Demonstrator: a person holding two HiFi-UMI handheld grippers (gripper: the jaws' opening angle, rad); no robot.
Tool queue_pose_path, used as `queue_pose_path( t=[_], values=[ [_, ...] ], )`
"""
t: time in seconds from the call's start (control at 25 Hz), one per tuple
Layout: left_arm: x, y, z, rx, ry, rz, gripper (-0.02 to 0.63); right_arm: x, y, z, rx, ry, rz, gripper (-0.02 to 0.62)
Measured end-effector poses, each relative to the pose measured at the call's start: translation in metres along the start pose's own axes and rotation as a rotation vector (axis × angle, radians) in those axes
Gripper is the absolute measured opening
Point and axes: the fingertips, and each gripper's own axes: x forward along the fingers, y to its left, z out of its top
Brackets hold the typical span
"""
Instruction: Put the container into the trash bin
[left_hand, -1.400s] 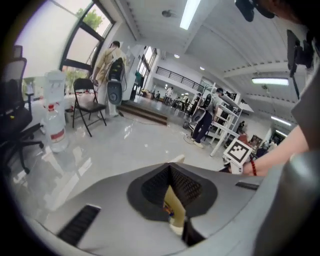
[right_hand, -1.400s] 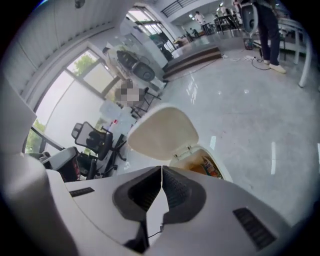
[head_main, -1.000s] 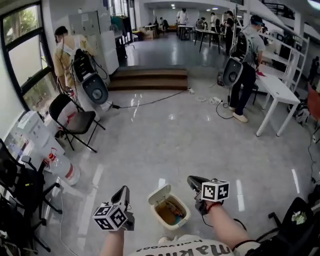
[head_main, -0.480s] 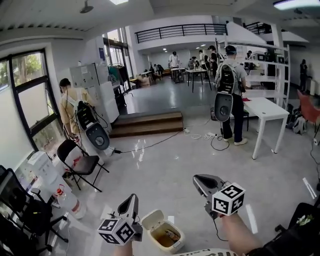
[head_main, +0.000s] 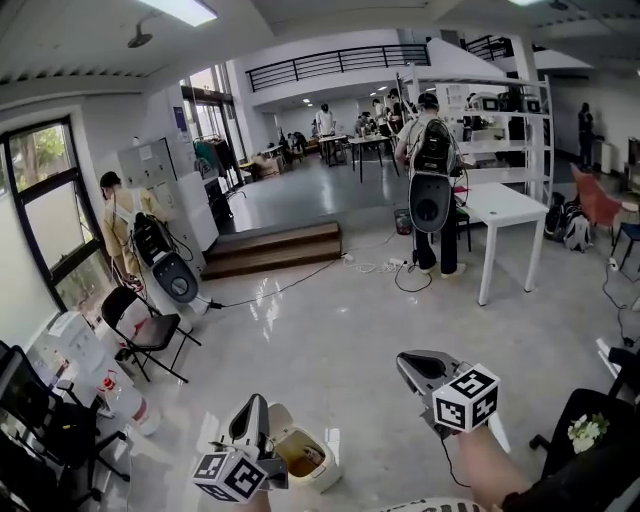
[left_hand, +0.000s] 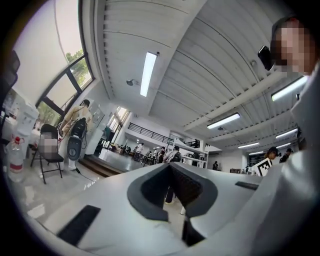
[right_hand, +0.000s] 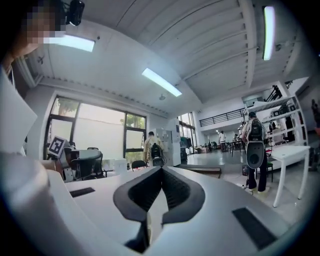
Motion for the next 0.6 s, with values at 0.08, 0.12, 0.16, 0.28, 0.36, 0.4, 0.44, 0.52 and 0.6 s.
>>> queue_pose_path(
  t=[0.08, 0.12, 0.16, 0.28, 0.36, 0.4, 0.44, 0.52, 0.6],
  values=[
    [-0.004, -0.019, -0.006, 0.001, 0.003, -0.008, 0.023, -0.018, -0.005, -0.001, 0.023, -0.012, 0.000, 0.002],
    [-0.006, -0.027, -0.008, 0.004, 0.008, -0.009, 0.023, -0.026, -0.008, -0.002, 0.028, -0.015, -0.004, 0.002],
    [-0.008, -0.035, -0.010, 0.010, 0.013, -0.007, 0.023, -0.034, -0.010, -0.002, 0.028, -0.016, -0.008, 0.002],
    [-0.012, -0.055, -0.012, 0.031, 0.016, -0.009, 0.023, -0.050, -0.012, -0.001, 0.013, -0.017, -0.010, 0.002],
    [-0.013, -0.064, -0.013, 0.039, 0.019, -0.015, 0.023, -0.057, -0.013, -0.001, 0.002, -0.011, -0.008, 0.002],
    [-0.013, -0.067, -0.014, 0.039, 0.021, -0.015, 0.023, -0.060, -0.014, -0.002, -0.001, -0.007, -0.006, 0.002],
    [-0.014, -0.070, -0.015, 0.035, 0.022, -0.011, 0.023, -0.062, -0.014, -0.002, -0.001, -0.005, -0.001, 0.002],
    [-0.017, -0.075, -0.015, 0.025, 0.020, -0.003, 0.023, -0.067, -0.014, -0.002, 0.001, -0.005, 0.009, 0.002],
    [-0.018, -0.079, -0.014, 0.026, 0.013, -0.002, 0.023, -0.070, -0.014, 0.000, 0.000, -0.010, 0.018, 0.002]
  ],
)
